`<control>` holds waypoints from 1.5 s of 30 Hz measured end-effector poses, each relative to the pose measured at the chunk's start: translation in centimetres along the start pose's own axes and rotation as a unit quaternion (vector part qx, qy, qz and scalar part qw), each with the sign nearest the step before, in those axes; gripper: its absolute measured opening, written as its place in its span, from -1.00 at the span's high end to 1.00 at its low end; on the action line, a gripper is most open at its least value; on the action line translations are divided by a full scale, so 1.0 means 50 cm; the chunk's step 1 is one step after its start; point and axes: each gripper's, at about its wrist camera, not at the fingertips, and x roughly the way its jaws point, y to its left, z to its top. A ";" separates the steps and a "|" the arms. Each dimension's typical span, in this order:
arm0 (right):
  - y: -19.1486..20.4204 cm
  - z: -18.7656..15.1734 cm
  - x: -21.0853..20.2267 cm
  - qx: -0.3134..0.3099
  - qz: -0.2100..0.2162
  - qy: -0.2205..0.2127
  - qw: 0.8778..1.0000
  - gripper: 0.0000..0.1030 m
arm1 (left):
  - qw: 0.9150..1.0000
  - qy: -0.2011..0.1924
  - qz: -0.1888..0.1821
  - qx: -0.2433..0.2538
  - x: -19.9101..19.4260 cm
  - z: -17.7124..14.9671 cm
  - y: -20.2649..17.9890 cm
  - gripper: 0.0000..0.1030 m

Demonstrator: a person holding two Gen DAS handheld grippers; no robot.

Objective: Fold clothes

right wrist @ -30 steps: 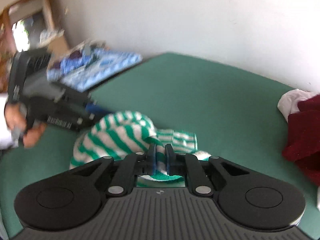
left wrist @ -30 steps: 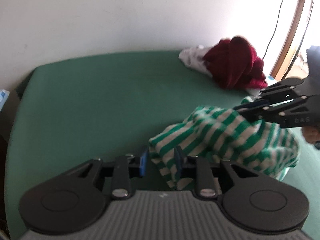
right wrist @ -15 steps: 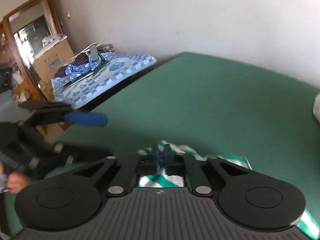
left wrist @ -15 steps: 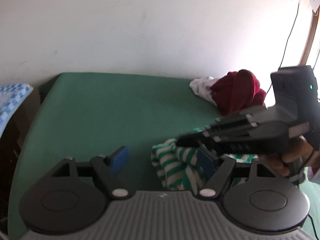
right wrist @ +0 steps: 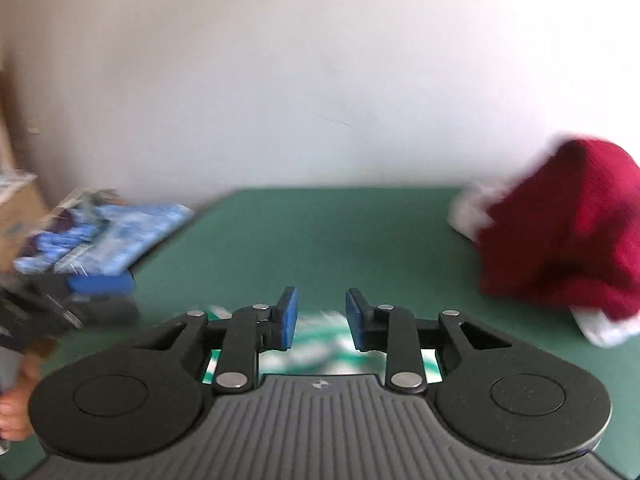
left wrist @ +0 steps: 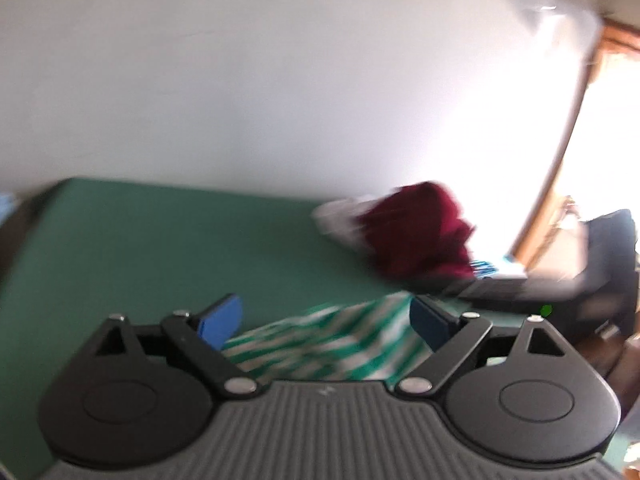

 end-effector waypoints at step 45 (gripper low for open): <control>-0.223 -0.111 -0.173 0.293 0.065 0.067 0.951 -0.25 | 0.959 0.122 0.032 -0.252 0.001 -0.073 0.137 -0.87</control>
